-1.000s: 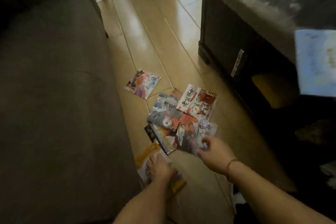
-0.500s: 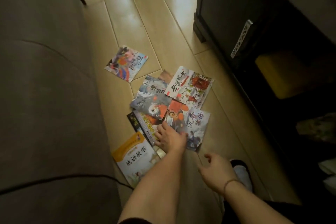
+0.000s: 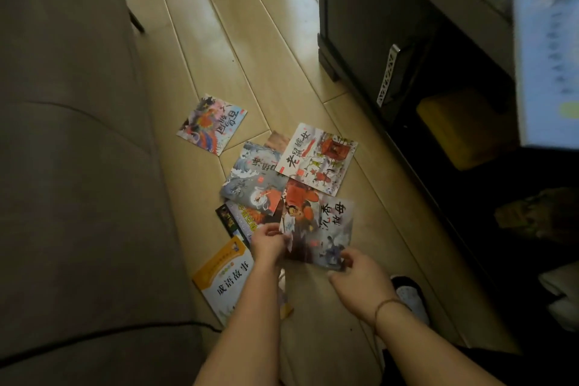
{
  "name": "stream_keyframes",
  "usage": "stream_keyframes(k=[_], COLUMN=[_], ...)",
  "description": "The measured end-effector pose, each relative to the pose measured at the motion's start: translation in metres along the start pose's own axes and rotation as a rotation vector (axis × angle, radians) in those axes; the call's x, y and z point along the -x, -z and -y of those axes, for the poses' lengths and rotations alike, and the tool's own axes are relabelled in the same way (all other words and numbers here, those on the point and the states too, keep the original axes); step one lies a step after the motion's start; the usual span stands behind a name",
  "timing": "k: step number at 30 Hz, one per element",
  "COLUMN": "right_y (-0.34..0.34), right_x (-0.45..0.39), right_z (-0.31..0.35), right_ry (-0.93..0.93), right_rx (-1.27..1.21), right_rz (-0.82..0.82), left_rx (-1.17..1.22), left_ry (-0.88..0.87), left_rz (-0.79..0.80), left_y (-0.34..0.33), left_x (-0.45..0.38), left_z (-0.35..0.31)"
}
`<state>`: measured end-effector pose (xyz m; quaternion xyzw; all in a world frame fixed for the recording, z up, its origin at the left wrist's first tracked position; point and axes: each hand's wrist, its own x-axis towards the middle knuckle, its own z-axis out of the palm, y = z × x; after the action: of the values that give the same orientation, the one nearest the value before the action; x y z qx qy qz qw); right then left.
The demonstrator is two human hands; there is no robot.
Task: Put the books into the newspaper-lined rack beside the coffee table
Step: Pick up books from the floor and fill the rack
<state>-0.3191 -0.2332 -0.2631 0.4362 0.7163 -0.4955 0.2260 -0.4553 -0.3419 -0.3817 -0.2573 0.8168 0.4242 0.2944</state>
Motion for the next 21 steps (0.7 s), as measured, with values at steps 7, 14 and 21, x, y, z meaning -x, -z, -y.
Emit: stream_keyframes(k=[7,14,21], right_y=[0.041,0.098,0.152], right_x=[0.008,0.066,0.156], right_z=[0.052,0.096,0.094], right_ry=[0.347,0.577,0.931], right_rx=[0.089,0.771,0.815], right_rz=[-0.385,-0.35,-0.485], left_rx=[0.127,0.103,0.57], left_ry=[-0.345,-0.632,-0.759], left_rz=[0.1,0.27,0.217], left_y=[0.056,0.095,0.11], left_x=[0.092,0.172,0.262], left_z=[-0.04,-0.086,-0.12])
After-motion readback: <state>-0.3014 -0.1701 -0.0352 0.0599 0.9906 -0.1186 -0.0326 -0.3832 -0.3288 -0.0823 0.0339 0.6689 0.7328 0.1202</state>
